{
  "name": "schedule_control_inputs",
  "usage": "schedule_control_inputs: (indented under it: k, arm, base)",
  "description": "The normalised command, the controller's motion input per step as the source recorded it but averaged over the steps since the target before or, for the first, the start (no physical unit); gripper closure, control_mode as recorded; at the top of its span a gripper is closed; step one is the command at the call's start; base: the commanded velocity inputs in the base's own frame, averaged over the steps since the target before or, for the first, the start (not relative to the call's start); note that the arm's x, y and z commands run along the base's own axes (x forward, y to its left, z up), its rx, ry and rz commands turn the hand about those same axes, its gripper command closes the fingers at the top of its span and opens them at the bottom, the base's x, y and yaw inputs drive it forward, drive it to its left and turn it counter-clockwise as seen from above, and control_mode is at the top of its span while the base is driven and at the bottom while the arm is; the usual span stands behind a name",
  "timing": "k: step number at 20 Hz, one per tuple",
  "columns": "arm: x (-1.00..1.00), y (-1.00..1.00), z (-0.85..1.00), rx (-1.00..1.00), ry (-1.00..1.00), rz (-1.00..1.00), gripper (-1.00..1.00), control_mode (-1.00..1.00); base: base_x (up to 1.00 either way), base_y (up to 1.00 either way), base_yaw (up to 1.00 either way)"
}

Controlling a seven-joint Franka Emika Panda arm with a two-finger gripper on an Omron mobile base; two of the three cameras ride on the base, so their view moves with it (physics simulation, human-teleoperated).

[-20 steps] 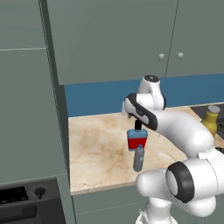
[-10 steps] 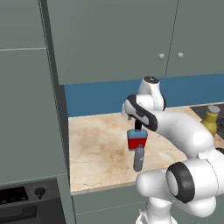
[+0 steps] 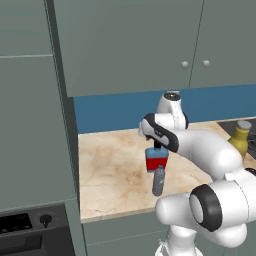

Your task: Place the drinks on the dining counter in a tight cluster.

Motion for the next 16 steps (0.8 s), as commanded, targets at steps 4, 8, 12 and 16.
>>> schedule_control_inputs:
  k: [4, 8, 12, 16]
  arm:
    - [0.02, 0.00, -0.12, 0.00, 0.00, -0.02, -1.00, -1.00]
    - [0.01, 0.00, -0.07, 0.00, 0.00, -0.02, -1.00, -1.00]
    - [0.00, 0.00, -0.18, 0.00, 0.00, -0.01, -1.00, -1.00]
    - [0.00, 0.00, -0.15, 0.00, 0.00, 0.00, -1.00, -1.00]
  base:
    - [0.00, 0.00, 0.00]
    - [0.00, 0.00, 0.00]
    - [0.00, 0.00, 0.00]
    - [0.00, 0.00, 0.00]
